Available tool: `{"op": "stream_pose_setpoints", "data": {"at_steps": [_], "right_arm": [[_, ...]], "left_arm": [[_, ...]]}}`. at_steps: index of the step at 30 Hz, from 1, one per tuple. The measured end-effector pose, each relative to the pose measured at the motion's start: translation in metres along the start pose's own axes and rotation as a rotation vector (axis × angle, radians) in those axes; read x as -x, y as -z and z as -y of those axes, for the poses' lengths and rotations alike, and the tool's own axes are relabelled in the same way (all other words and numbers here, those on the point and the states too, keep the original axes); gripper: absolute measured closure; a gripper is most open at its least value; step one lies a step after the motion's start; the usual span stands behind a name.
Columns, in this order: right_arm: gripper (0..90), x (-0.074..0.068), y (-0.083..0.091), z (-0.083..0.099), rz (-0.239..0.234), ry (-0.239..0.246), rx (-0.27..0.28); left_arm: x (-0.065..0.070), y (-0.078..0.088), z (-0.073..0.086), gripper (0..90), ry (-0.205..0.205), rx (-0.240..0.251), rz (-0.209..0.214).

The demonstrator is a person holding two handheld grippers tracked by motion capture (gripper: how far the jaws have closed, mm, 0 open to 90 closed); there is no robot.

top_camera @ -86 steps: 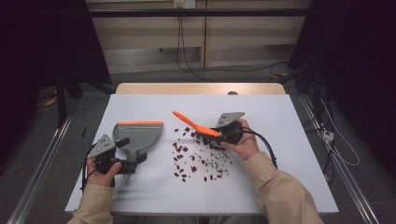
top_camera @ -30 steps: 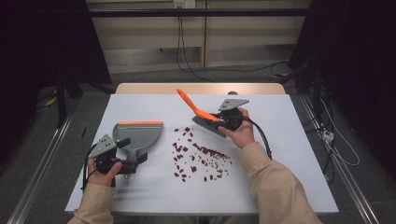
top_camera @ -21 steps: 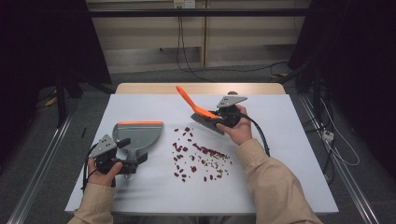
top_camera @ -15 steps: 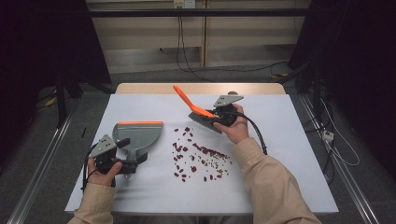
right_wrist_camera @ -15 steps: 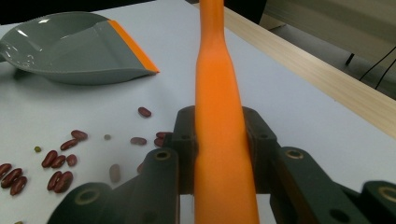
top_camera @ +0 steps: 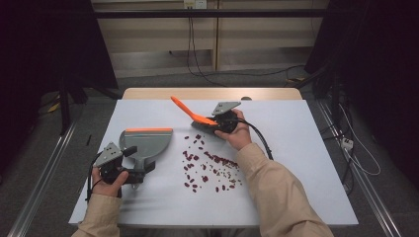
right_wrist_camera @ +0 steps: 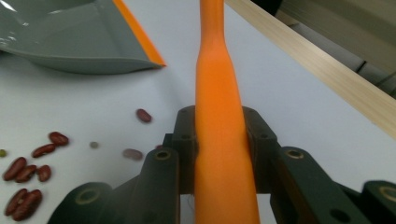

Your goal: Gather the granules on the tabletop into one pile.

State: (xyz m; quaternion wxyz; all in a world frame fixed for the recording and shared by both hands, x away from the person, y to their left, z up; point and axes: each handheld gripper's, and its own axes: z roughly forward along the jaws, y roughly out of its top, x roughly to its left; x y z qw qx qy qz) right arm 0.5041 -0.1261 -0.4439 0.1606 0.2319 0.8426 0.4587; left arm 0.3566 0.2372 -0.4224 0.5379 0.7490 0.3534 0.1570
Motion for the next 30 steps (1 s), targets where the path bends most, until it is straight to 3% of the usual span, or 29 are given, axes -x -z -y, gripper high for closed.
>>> {"op": "stream_pose_setpoints", "data": {"at_steps": [9,19,30], "right_arm": [[70.7,-0.019,0.011,0.003,-0.096,0.082,-0.033],[70.3,-0.04,0.032,0.011,-0.165,0.141,-0.054],[70.7,-0.056,0.049,0.016,-0.185,0.139,-0.047]], "left_arm": [[0.001,0.0,0.0,4.4,-0.007,-0.001,-0.001],[0.002,0.0,0.0,4.4,-0.006,-0.003,-0.002],[0.003,-0.001,-0.001,4.4,-0.008,0.001,-0.003]]}}
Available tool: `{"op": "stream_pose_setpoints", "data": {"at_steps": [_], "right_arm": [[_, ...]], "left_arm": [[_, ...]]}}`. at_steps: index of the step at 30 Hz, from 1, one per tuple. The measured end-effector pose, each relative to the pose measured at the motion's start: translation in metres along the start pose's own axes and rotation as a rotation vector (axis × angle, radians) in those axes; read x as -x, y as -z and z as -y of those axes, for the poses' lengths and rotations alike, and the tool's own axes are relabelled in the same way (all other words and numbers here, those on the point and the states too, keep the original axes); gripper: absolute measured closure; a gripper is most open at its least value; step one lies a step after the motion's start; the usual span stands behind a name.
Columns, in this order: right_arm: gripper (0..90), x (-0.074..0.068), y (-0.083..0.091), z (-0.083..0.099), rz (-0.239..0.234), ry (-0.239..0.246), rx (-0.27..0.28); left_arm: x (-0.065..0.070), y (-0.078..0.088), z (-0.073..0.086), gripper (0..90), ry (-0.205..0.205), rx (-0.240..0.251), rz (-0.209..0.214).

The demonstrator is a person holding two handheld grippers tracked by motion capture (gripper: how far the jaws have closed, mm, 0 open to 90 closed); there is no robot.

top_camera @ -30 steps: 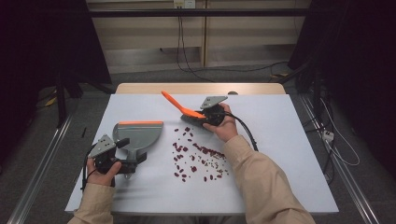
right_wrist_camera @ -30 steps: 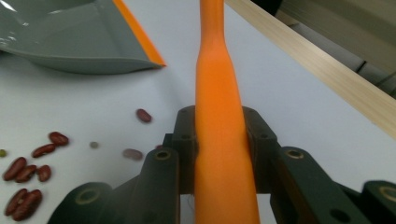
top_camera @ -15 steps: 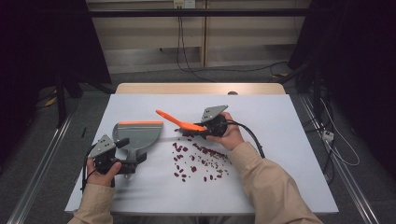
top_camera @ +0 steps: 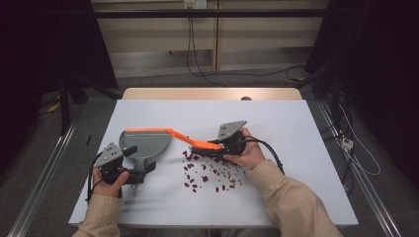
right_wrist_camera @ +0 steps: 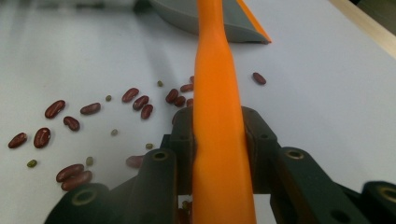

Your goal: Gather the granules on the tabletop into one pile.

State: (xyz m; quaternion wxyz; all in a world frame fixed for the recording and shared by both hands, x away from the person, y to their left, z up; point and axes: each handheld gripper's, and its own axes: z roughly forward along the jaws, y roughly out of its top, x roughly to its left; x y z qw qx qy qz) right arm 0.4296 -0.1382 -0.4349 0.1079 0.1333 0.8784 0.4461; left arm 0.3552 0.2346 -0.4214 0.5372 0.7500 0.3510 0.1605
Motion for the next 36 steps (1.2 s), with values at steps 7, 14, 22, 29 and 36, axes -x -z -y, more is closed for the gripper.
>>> {"op": "stream_pose_setpoints", "data": {"at_steps": [7,14,22,29,36], "right_arm": [[71.1,0.016,0.0,-0.006,0.064,-0.075,0.084],[71.1,0.04,-0.019,-0.022,0.131,-0.101,0.096],[71.1,0.049,-0.052,-0.031,0.127,-0.044,0.03],[70.9,0.039,-0.052,-0.028,0.029,0.008,0.009],[70.4,0.015,-0.039,-0.022,-0.027,0.073,0.0]], "left_arm": [[-0.001,0.0,0.0,4.4,0.002,0.002,0.0],[-0.002,0.0,0.0,4.4,0.007,0.001,0.001],[-0.005,0.002,0.001,4.4,0.016,0.003,-0.002],[-0.004,0.002,0.001,4.4,0.015,0.002,-0.003],[-0.003,0.0,0.001,4.4,0.01,-0.004,-0.002]]}}
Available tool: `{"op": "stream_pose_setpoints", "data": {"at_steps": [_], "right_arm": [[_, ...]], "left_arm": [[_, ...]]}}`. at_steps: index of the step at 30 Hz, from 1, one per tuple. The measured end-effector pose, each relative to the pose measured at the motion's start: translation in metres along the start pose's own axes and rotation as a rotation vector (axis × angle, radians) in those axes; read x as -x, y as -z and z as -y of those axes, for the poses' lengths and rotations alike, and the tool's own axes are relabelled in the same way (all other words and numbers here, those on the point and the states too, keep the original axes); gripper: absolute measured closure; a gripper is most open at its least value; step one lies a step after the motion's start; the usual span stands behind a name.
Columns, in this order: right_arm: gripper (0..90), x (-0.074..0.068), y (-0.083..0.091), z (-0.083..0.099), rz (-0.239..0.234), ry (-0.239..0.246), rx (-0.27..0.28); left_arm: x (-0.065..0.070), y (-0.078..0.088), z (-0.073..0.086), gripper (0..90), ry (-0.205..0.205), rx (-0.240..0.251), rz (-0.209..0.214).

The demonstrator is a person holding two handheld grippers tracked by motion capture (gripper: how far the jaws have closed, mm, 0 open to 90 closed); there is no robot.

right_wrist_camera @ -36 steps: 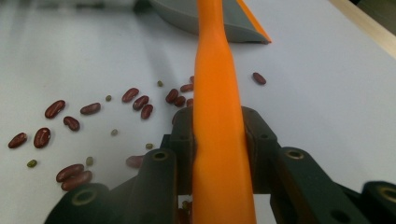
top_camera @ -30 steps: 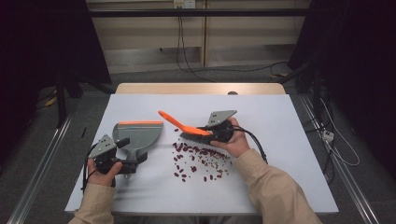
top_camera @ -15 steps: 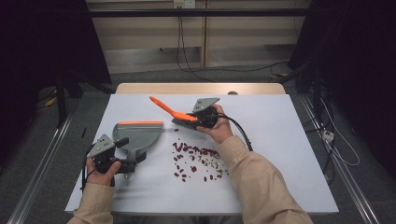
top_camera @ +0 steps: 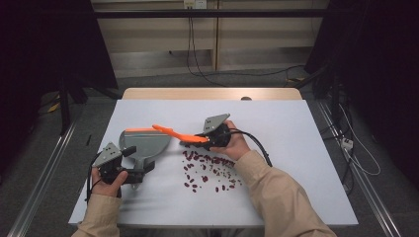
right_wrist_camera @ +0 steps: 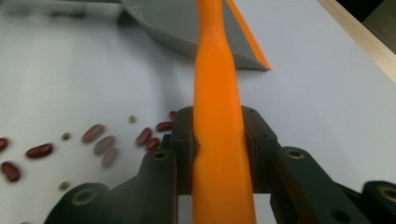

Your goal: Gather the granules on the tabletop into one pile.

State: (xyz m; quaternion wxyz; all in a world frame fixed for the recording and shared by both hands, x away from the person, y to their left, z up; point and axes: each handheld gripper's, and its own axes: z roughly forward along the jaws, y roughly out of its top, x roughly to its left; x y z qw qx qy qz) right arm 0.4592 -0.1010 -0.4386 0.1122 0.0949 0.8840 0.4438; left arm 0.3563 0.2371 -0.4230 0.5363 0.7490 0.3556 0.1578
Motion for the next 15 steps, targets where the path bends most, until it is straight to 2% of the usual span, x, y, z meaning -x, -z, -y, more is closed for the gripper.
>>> {"op": "stream_pose_setpoints", "data": {"at_steps": [7,13,15], "right_arm": [[70.5,-0.019,0.012,0.002,-0.036,0.025,-0.007],[70.7,-0.026,0.018,0.004,-0.036,0.024,0.001],[71.0,-0.027,0.02,0.003,-0.023,0.018,0.01]], "left_arm": [[0.002,-0.001,0.0,4.4,-0.008,-0.001,0.005],[0.002,0.0,0.0,4.4,-0.009,0.001,0.007],[0.002,0.0,0.0,4.4,-0.007,0.003,0.006]]}}
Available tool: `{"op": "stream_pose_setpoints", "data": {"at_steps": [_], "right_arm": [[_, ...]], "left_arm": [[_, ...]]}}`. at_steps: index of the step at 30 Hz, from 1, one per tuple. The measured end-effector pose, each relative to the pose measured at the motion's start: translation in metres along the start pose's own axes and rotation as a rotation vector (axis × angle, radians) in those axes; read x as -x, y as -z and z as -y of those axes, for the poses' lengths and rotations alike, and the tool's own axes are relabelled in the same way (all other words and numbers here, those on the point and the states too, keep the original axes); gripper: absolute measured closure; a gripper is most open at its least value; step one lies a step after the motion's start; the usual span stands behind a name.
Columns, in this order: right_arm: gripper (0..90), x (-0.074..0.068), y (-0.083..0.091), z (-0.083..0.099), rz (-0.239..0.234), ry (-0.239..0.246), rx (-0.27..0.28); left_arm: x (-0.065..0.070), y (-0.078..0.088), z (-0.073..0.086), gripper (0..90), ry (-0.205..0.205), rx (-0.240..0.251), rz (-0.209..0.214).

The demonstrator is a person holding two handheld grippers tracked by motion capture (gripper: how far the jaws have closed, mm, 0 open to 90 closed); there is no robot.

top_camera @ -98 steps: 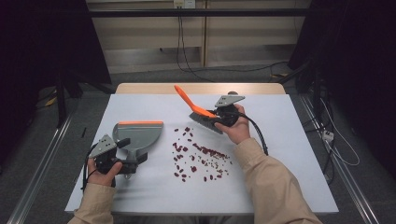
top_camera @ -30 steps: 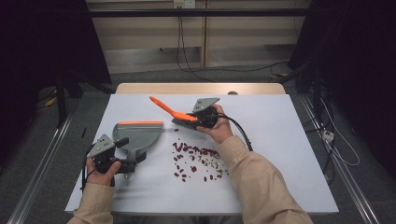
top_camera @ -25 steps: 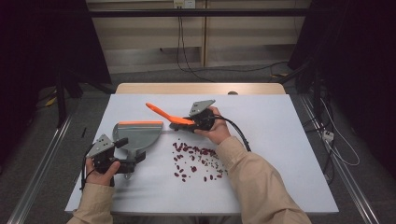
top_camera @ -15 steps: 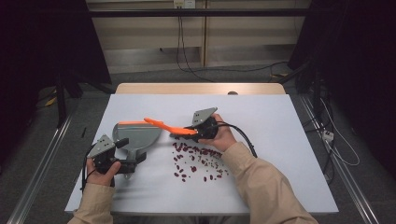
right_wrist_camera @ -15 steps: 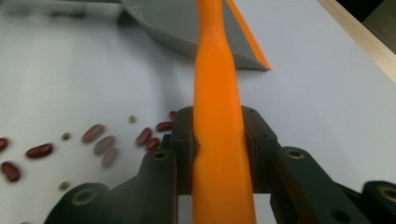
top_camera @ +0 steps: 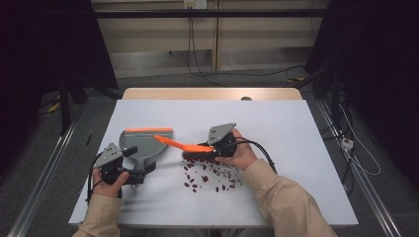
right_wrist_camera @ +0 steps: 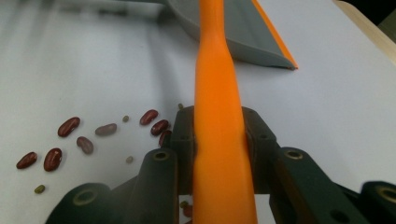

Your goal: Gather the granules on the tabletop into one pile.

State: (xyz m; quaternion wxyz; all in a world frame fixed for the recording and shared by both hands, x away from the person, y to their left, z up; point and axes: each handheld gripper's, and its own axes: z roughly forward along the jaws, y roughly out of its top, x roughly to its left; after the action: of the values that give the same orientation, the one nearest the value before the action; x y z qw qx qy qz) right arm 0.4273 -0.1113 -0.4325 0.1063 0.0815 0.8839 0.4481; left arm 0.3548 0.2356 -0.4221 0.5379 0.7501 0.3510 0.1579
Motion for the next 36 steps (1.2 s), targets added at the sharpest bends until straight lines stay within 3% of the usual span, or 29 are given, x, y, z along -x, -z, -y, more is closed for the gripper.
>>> {"op": "stream_pose_setpoints", "data": {"at_steps": [4,7,11,16,20,23,29,32,36], "right_arm": [[71.0,0.003,0.005,-0.002,0.029,-0.018,0.019],[71.1,0.006,0.011,-0.003,0.042,-0.059,0.053],[71.1,0.005,0.018,-0.006,0.088,-0.133,0.062],[71.1,0.002,0.033,-0.006,0.121,-0.251,0.112],[71.1,-0.005,0.043,-0.005,0.136,-0.343,0.163],[71.1,-0.013,0.046,-0.003,0.138,-0.383,0.186],[71.1,-0.03,0.039,-0.003,0.12,-0.427,0.194],[71.1,-0.037,0.033,-0.005,0.104,-0.421,0.187],[71.1,-0.045,0.028,-0.01,0.089,-0.446,0.197]], "left_arm": [[-0.001,0.0,0.0,4.4,0.0,-0.002,0.003],[-0.001,-0.001,0.0,4.4,0.0,-0.002,0.006],[-0.001,-0.001,0.0,4.4,0.0,-0.004,0.01],[-0.001,-0.002,0.0,4.4,-0.003,-0.005,0.013],[0.0,-0.002,0.0,4.4,-0.003,-0.005,0.011],[0.0,-0.002,0.0,4.5,-0.003,-0.003,0.008],[0.001,-0.004,0.0,4.4,-0.01,-0.008,0.011],[0.001,-0.003,0.0,4.4,-0.012,-0.011,0.01],[0.002,-0.002,0.0,4.4,-0.015,-0.012,0.008]]}}
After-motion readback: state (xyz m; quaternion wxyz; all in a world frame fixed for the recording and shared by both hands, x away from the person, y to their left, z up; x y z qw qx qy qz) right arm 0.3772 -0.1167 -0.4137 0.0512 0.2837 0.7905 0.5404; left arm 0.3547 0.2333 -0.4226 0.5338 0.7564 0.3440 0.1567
